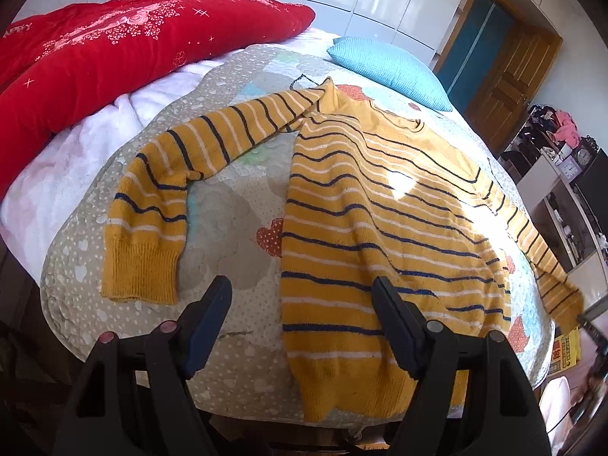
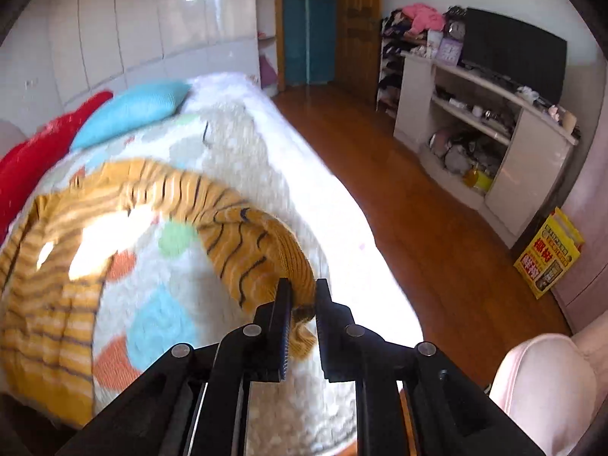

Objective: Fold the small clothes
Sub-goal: 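Grasp the sleeve cuff with the right gripper and lift it, then carry the sleeve across the sweater body with the right gripper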

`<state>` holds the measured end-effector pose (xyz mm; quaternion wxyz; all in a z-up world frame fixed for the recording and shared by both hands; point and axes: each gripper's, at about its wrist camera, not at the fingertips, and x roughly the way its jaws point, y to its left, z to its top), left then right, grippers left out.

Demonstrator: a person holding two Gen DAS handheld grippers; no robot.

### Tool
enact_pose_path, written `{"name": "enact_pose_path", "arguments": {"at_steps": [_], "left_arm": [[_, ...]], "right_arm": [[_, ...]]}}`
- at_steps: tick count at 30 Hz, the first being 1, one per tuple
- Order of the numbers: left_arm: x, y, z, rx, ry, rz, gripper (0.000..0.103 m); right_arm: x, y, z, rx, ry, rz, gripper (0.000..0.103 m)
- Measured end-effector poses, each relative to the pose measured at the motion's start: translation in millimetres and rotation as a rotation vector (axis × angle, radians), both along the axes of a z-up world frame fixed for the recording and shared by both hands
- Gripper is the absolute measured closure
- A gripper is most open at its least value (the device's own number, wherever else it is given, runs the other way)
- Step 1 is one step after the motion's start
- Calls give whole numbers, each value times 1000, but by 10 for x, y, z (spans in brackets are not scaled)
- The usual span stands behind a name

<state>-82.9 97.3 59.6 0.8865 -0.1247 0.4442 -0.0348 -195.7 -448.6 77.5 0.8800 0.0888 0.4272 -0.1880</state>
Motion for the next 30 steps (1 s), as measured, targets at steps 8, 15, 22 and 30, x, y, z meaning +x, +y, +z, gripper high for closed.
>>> {"name": "enact_pose_path", "arguments": {"at_steps": [8,15,22,30], "left_arm": [[40,-99,-29,30,12,-12,28],[59,122,-9,65,1,53,28],[212,954,-146,187,-12,243,20],[261,1112,-339,280,-32,115,20]], "right_arm": [[-517,-386,-380,237,-79,-144,36],[-262,-73,-301,233,-113,-114,36],[181,701,-223,189,-118,63,32],[856,1609,-510,161,-8,248,31]]}}
